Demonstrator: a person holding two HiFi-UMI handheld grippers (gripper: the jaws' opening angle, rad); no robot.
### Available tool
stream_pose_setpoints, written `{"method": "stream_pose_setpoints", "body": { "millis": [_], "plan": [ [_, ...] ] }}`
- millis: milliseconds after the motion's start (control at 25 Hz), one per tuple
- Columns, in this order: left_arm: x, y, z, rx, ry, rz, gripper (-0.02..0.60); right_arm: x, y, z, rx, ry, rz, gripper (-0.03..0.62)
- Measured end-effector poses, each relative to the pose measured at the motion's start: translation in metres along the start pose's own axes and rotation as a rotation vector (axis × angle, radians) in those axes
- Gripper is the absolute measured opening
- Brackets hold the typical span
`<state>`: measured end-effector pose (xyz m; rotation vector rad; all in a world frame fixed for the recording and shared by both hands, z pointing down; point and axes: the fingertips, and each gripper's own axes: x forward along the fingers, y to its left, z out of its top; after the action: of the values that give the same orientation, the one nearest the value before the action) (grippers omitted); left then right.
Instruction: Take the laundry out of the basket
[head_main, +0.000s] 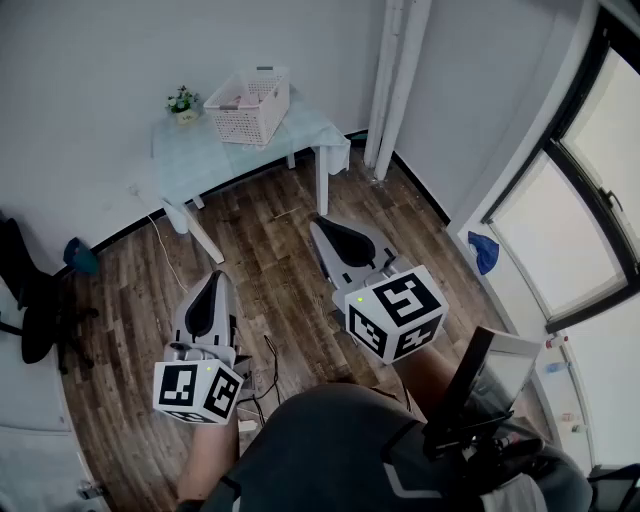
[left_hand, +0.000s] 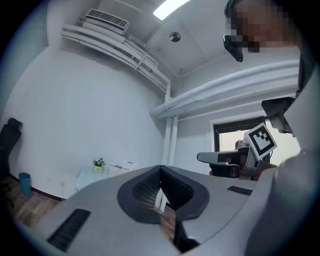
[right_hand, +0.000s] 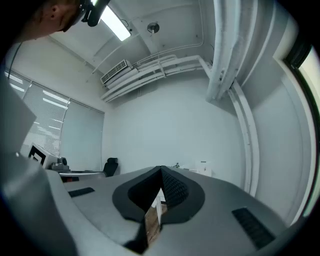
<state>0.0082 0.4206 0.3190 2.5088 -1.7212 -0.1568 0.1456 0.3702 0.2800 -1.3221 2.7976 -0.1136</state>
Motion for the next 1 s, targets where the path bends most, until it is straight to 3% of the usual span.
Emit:
{"method": "stream_pose_setpoints", "body": {
  "millis": [640,1000],
  "plan": [
    [-0.019,0.014,-0.001,-0.015,-0.016,0.002,0.009,0.005,0.021,-0.001,-0.016,0.001,-0.025,0.014],
    [-0.030,0.026,-0.005,-0.036,-0.028,-0.034,0.009,0.007,0.033,-0.011,-0.015,0.019,-0.053,0.014]
  ]
}}
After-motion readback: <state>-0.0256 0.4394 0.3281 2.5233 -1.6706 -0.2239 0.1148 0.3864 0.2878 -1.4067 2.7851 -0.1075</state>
